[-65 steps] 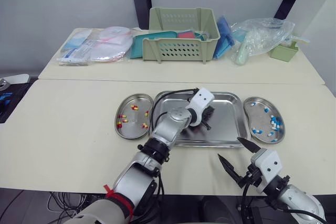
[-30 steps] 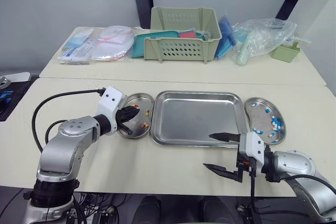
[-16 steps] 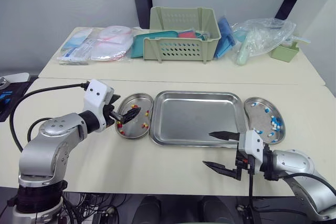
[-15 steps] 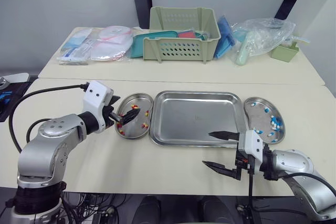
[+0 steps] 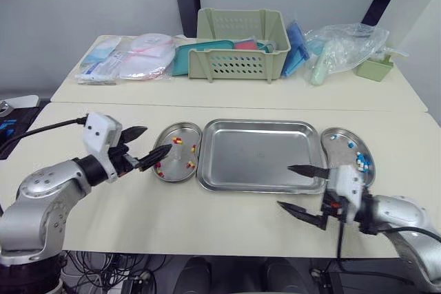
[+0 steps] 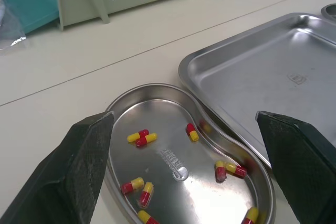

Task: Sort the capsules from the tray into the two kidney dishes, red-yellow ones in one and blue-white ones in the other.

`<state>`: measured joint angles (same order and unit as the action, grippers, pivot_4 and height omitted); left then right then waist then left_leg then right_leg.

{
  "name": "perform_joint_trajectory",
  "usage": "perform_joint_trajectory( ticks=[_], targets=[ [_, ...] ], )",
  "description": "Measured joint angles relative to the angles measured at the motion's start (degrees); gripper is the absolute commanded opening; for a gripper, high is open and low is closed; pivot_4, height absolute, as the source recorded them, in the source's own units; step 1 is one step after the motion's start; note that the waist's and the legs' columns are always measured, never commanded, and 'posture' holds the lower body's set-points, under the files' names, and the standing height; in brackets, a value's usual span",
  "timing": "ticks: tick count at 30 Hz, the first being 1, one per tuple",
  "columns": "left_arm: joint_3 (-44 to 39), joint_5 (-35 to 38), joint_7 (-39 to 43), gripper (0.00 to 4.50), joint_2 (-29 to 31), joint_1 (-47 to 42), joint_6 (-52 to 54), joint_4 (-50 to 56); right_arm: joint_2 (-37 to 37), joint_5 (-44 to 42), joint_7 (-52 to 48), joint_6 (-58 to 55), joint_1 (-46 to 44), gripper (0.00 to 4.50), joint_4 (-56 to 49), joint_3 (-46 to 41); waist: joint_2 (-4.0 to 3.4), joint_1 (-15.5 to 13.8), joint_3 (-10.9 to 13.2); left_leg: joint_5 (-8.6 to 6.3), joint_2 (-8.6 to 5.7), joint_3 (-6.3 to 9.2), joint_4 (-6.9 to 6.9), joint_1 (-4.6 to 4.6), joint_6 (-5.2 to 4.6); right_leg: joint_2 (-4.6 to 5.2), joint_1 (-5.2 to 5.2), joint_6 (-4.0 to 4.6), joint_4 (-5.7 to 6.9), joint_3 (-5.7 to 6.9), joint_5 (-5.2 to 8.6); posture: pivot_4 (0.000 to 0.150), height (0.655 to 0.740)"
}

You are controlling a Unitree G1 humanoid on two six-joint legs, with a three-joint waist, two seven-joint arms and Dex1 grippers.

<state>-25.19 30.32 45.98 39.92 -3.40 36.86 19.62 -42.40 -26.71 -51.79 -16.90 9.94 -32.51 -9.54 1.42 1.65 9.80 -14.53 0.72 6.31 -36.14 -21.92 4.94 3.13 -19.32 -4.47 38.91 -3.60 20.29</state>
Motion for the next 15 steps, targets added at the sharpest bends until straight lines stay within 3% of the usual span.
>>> perform_joint_trajectory(
  ticks=[4,9,15],
  targets=[
    [-2.11,-1.01,3.89,4.48,5.73,4.15,-3.07,-4.17,-4.92,-3.54,-2.79,-2.28,4.23,4.5,0.96,-11.1,-0.01,0.06,0.02,0.0,0.0,-0.04,0.02,0.04,0.0,-0.01,0.01,0.01,0.01,-0.03,0.01,0.15,0.74],
    [-3.4,-5.87,5.95,4.48,11.48,8.04,-8.4,-11.08,-12.23,-3.21,-9.95,-1.95,6.64,4.5,11.06,-21.63,0.02,0.14,0.08,-0.01,0.0,-0.09,0.06,0.06,-0.01,-0.01,0.01,0.03,0.0,-0.04,0.02,0.15,0.74],
    [-3.98,-10.32,5.95,4.48,13.28,11.06,-13.25,-16.72,-18.07,0.91,-16.79,2.59,5.77,4.5,22.33,-25.31,0.02,0.19,0.19,-0.01,0.03,-0.12,0.08,0.06,-0.02,-0.01,0.0,0.03,-0.02,-0.05,0.02,0.15,0.74]
  ],
)
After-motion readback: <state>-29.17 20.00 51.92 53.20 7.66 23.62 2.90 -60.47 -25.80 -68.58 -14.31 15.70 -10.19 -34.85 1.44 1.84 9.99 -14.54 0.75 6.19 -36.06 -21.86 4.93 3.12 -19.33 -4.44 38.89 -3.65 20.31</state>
